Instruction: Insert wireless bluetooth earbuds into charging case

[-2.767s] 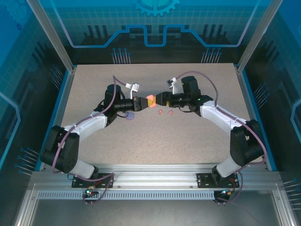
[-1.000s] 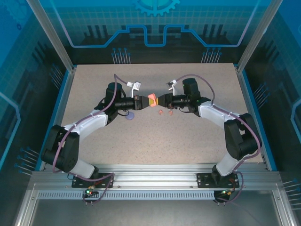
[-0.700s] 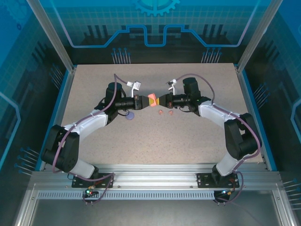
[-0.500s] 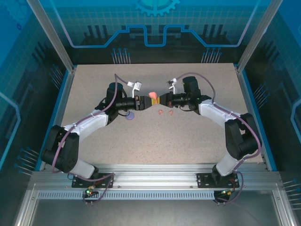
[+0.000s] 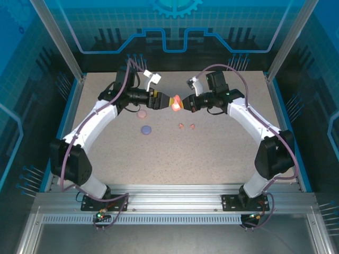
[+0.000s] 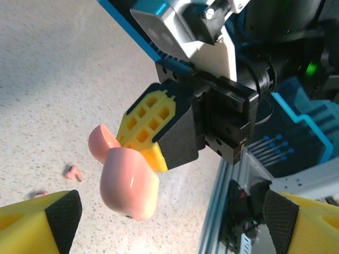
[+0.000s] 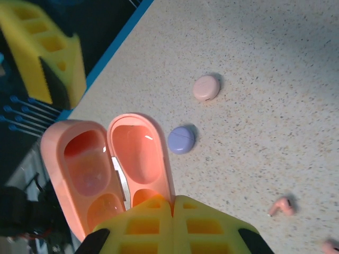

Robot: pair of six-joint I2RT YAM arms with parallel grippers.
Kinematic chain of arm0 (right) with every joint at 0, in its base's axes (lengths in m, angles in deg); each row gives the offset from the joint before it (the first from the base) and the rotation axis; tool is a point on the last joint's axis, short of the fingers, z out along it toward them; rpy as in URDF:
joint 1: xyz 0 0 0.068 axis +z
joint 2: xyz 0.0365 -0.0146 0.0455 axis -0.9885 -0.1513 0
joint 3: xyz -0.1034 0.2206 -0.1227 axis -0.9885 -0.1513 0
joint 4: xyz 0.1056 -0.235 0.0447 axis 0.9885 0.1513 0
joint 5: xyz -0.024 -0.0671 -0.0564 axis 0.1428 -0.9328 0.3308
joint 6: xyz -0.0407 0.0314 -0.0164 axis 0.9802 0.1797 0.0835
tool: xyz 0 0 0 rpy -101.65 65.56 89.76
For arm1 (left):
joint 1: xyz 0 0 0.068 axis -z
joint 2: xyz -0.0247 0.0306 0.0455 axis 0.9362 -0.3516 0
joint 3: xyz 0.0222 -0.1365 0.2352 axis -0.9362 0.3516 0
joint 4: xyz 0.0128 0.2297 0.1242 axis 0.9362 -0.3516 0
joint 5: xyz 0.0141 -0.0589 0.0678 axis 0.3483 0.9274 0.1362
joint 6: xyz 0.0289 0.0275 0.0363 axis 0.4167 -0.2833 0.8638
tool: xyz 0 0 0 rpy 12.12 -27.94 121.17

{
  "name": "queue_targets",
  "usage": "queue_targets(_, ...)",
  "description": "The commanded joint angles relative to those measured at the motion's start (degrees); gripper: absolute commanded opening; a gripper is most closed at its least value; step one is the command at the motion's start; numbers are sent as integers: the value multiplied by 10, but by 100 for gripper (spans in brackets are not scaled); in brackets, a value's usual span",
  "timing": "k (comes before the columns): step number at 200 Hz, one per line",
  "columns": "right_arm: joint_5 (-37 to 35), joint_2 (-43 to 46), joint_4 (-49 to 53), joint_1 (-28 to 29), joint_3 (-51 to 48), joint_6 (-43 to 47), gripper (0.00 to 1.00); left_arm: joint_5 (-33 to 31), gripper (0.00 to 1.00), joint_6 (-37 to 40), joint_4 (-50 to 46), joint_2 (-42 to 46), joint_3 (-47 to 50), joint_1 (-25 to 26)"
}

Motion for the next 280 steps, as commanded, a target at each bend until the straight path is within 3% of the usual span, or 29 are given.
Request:
queue_targets(1, -7, -3, 100, 2, 22, 110, 0, 45, 92, 131, -215, -53, -56, -2)
queue_targets(73, 6, -13, 134, 14, 27, 157, 0, 88, 70, 206, -340, -148, -163, 1)
queue_targets(115, 2, -29, 135, 23, 38, 157, 0, 90, 65, 225, -370, -180, -184, 20)
queue_targets(161, 0, -34, 134, 26, 47, 156, 0, 92, 60, 229, -371, -194, -177, 29)
queue_targets(280, -4, -32, 133, 30, 51, 151, 0, 102, 33, 222, -357, -204, -177, 31)
